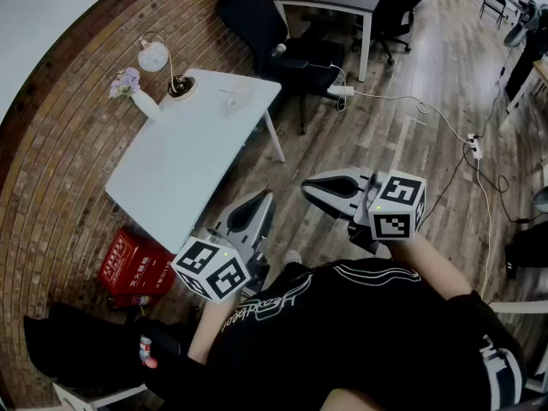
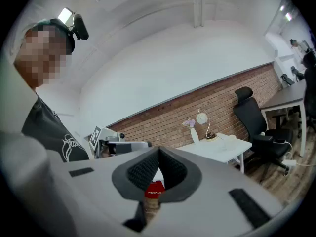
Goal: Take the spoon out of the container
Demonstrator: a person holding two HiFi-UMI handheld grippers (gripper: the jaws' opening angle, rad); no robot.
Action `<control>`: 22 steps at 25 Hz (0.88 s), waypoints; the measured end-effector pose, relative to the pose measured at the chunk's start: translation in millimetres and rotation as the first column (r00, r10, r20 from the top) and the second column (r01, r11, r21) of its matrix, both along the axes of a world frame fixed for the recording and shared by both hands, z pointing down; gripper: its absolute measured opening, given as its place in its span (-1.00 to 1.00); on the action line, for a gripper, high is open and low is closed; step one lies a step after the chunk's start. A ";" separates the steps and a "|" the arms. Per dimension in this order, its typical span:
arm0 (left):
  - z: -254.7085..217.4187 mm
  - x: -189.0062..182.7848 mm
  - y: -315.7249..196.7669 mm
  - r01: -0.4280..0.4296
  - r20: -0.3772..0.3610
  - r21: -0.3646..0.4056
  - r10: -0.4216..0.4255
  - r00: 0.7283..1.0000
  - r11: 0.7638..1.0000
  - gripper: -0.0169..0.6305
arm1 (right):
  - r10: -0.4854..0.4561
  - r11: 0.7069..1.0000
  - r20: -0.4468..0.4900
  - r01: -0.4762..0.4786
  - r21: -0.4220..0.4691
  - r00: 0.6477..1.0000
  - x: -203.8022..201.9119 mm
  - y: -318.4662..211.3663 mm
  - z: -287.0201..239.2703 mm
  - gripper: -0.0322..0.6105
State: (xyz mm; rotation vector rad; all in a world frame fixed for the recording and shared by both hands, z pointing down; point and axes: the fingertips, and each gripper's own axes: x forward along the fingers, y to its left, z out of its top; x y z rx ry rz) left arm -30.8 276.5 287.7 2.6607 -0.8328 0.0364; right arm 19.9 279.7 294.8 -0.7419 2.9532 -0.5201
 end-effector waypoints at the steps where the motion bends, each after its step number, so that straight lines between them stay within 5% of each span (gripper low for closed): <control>1: 1.7 0.7 1.6 -0.002 -0.001 -0.001 0.002 1.000 1.000 -0.93 | 0.001 1.000 0.001 -0.001 -0.003 1.000 1.0 1.7 1.4 -0.91; 13: 19.0 10.1 -7.5 -0.028 -0.009 -0.036 0.028 1.000 0.999 -0.93 | 0.033 0.997 0.006 -0.033 -0.069 0.999 12.1 -5.0 24.9 -0.91; 22: 40.0 8.4 -65.0 -0.033 -0.028 -0.091 0.030 0.999 0.995 -0.93 | 0.052 0.991 0.007 -0.051 -0.120 0.999 14.5 -62.2 43.4 -0.91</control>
